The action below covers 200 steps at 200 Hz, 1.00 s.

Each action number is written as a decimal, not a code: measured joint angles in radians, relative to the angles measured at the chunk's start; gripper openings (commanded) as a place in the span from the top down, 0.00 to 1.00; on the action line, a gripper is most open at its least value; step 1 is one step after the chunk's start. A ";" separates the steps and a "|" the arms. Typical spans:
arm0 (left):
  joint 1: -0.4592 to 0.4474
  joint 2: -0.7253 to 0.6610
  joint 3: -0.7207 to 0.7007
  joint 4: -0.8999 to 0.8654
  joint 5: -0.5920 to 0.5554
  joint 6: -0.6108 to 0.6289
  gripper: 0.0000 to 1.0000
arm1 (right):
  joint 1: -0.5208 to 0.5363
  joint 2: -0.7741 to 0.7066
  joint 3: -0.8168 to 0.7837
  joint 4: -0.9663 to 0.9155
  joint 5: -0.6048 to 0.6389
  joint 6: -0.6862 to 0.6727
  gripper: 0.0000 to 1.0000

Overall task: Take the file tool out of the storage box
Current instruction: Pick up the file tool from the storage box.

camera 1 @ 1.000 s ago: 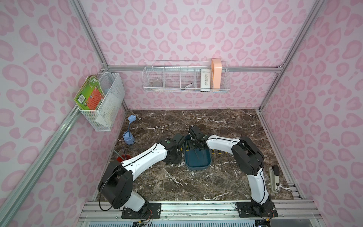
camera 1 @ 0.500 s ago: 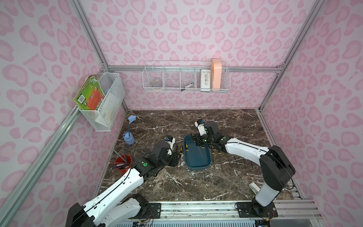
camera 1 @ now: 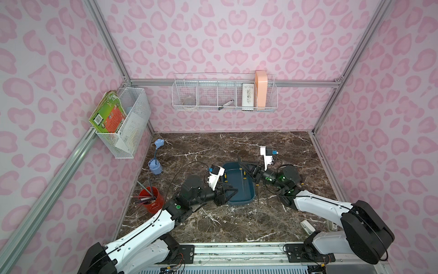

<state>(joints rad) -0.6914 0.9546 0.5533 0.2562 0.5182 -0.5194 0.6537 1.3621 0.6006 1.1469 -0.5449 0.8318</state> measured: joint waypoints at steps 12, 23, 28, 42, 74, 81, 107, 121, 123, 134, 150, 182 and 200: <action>-0.003 0.009 -0.004 0.035 0.007 -0.002 0.49 | 0.006 0.003 0.006 0.052 -0.003 0.018 1.00; -0.005 0.013 -0.009 0.054 0.012 -0.002 0.50 | 0.008 0.006 0.008 0.085 -0.011 0.036 1.00; -0.006 0.015 -0.010 0.060 0.014 -0.002 0.50 | 0.010 0.009 0.008 0.094 -0.011 0.037 1.00; -0.007 0.026 -0.010 0.074 0.017 -0.002 0.50 | 0.012 0.019 0.008 0.121 -0.011 0.058 1.00; -0.008 0.070 -0.021 0.120 0.033 -0.010 0.51 | 0.013 0.051 0.009 0.184 -0.002 0.087 1.00; -0.008 0.080 -0.021 0.128 0.036 -0.011 0.51 | 0.014 0.061 0.010 0.200 -0.001 0.097 1.00; -0.008 0.095 -0.023 0.154 0.040 -0.027 0.53 | 0.019 0.102 0.024 0.243 -0.006 0.138 1.00; -0.008 0.095 -0.025 0.169 0.040 -0.028 0.58 | 0.023 0.122 0.029 0.269 -0.009 0.147 1.00; -0.008 0.095 -0.025 0.170 0.040 -0.028 0.61 | 0.023 0.124 0.029 0.272 -0.009 0.151 1.00; -0.008 0.097 -0.024 0.174 0.041 -0.031 0.67 | 0.024 0.132 0.027 0.286 -0.009 0.162 1.00; -0.008 0.105 -0.024 0.179 0.045 -0.032 0.66 | 0.025 0.134 0.027 0.304 -0.009 0.169 1.00; -0.008 0.137 -0.013 0.184 0.068 -0.051 0.67 | 0.028 0.135 0.027 0.331 -0.009 0.178 1.00; -0.008 0.141 -0.013 0.185 0.072 -0.055 0.74 | 0.028 0.137 0.021 0.338 -0.008 0.177 1.00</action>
<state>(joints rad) -0.6998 1.0958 0.5407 0.4416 0.5903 -0.5743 0.6815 1.4986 0.6220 1.4849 -0.5529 1.0092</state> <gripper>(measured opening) 0.321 0.089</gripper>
